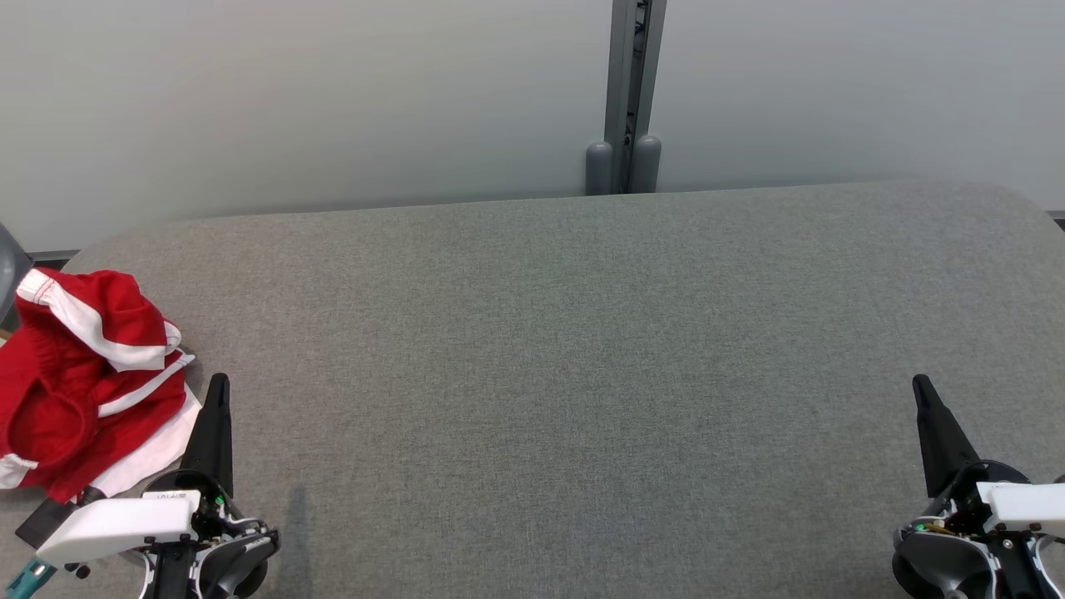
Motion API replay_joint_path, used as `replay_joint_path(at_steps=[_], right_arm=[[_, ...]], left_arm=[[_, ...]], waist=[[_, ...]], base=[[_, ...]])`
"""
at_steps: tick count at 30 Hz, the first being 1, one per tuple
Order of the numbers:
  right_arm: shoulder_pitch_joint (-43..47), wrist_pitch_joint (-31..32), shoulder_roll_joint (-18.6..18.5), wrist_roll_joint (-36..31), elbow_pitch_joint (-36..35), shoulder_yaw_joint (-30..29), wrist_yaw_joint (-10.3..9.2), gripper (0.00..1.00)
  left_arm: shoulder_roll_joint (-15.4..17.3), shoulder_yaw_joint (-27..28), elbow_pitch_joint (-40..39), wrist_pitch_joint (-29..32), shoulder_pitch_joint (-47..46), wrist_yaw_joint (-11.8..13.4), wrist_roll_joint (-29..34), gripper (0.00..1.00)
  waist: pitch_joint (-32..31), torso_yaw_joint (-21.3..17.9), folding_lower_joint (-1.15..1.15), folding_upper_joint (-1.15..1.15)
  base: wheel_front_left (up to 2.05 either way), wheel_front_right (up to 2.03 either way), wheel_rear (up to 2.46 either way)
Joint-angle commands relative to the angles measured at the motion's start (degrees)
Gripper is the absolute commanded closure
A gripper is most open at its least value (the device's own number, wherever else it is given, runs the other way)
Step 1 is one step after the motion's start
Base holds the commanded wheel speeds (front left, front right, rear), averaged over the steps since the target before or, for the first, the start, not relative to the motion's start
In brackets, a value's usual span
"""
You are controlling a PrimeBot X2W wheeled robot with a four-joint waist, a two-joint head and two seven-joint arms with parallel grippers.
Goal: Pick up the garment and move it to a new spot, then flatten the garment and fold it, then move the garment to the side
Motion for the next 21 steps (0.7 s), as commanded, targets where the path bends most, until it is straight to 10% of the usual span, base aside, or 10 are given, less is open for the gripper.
replay_joint_path(at_steps=[1, 21], right_arm=[[-0.52, 0.18, -0.49, 0.15, -0.22, -0.10, 0.02, 1.00], [-0.52, 0.18, -0.49, 0.15, -0.22, -0.09, 0.02, 1.00]], left_arm=[[0.31, 0.22, -0.18, 0.18, -0.72, -0.22, -0.09, 1.00], [0.31, 0.22, -0.18, 0.17, -0.72, -0.22, -0.09, 1.00]], waist=[[0.00, 0.00, 0.00, 0.00], [0.00, 0.00, 0.00, 0.00]], base=[[0.00, 0.00, 0.00], [0.00, 0.00, 0.00]])
